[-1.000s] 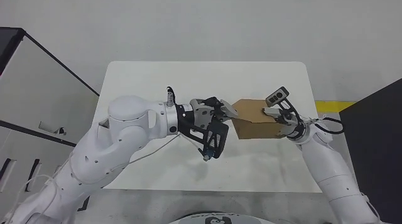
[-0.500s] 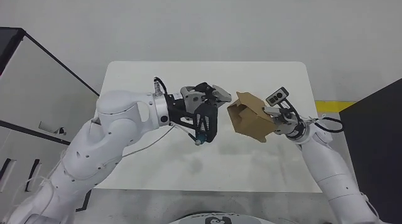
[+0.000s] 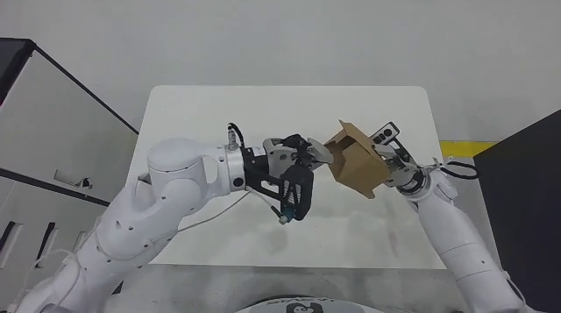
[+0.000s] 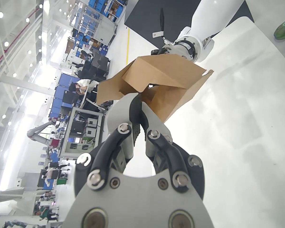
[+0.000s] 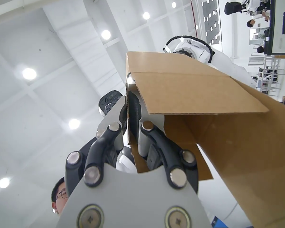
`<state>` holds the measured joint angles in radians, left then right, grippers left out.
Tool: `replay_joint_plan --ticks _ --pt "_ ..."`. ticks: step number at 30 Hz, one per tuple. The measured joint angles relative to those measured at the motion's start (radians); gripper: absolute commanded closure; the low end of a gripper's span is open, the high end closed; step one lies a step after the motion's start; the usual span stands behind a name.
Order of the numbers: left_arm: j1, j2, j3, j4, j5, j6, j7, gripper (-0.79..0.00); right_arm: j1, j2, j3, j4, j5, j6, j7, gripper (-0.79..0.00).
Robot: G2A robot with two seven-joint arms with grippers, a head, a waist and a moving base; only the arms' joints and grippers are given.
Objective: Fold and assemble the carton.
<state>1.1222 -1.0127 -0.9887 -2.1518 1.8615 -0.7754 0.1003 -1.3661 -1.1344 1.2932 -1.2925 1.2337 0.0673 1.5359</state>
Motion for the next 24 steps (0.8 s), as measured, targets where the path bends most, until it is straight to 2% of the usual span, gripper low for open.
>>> replay_joint_plan --ticks 7,18,24 --pt "-0.041 -0.016 0.055 0.015 0.000 0.023 -0.023 0.000 -0.010 0.008 -0.011 -0.016 -0.004 -0.005 0.000 0.000" --pt "-0.062 -0.024 0.073 0.025 -0.006 0.017 -0.024 0.000 -0.022 0.021 -0.022 -0.035 -0.004 -0.020 0.000 0.000" --pt "-0.065 -0.024 0.071 0.038 -0.032 -0.016 0.016 0.000 -0.023 0.026 -0.029 -0.042 -0.001 -0.029 0.000 0.000"
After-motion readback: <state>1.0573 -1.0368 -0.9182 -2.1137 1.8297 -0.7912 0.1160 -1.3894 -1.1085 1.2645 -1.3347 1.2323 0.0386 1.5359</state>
